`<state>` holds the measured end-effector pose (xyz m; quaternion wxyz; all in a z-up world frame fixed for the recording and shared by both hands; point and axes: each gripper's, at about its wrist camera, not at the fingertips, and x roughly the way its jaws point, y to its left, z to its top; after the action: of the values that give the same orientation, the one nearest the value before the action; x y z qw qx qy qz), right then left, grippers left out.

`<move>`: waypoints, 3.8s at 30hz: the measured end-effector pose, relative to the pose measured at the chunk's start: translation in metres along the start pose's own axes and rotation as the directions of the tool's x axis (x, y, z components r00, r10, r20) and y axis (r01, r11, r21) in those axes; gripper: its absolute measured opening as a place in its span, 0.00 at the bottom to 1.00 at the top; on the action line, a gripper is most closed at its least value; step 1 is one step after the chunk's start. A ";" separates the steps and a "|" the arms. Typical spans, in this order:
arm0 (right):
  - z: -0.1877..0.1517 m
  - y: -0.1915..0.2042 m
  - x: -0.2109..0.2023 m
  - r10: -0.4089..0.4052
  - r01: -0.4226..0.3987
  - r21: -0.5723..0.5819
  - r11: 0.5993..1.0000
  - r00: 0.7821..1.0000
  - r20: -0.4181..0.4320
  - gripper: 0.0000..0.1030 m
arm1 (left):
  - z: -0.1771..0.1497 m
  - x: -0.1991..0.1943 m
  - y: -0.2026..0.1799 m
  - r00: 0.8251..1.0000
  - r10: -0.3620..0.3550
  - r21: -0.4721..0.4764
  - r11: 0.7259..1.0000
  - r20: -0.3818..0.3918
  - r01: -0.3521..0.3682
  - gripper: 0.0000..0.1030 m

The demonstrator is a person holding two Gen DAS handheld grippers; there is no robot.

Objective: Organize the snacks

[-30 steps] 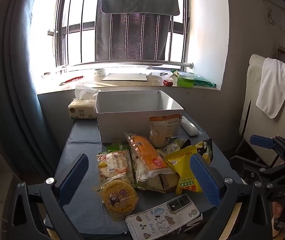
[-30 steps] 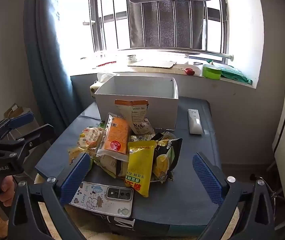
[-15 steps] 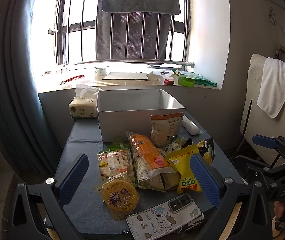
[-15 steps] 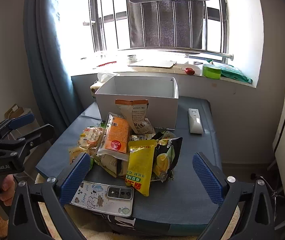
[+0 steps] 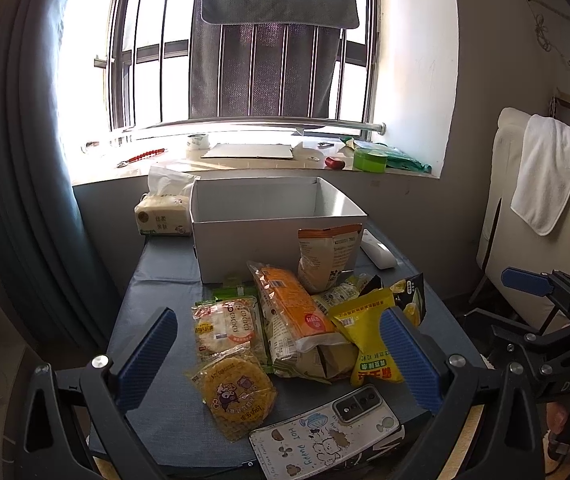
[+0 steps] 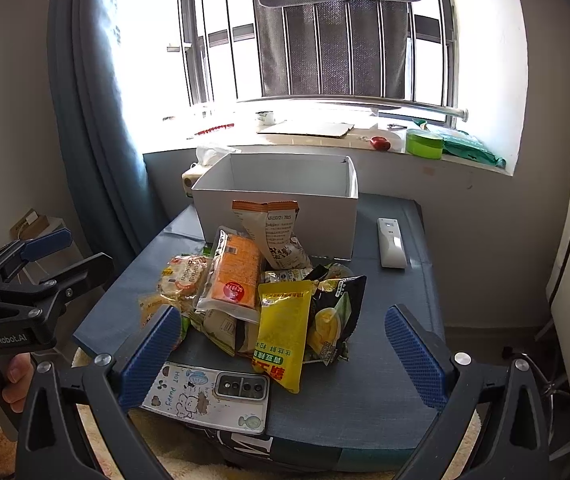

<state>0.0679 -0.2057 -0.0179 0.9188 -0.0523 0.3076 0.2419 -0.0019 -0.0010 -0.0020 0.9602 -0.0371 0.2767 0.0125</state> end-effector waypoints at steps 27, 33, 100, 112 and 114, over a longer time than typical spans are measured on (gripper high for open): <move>-0.002 0.001 0.003 0.016 -0.016 -0.003 1.000 1.000 -0.001 1.00 | 0.000 0.000 0.002 1.000 0.009 0.003 1.000 -0.004 -0.009 1.00; -0.002 0.001 0.004 0.018 -0.018 -0.002 1.000 1.000 -0.005 1.00 | -0.001 0.000 0.001 1.000 0.009 0.004 1.000 -0.003 -0.009 1.00; 0.034 -0.069 0.018 -0.018 -0.008 0.159 0.987 0.987 0.159 0.29 | 0.016 0.221 -0.040 0.919 0.186 0.101 0.982 -0.347 -0.160 1.00; 0.010 -0.084 0.031 0.038 -0.058 0.187 0.981 0.994 0.105 0.26 | 0.016 0.227 -0.027 0.931 0.091 0.044 0.996 -0.355 -0.081 0.16; 0.009 -0.087 0.033 0.053 -0.073 0.202 0.977 0.993 0.101 0.26 | 0.020 0.216 -0.024 0.939 0.029 0.026 0.999 -0.342 -0.021 0.14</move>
<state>0.1375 -0.2661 -0.0344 0.9247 0.0642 0.2885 0.2402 0.1929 -0.0228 -0.0982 0.8976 -0.0247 0.4399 0.0149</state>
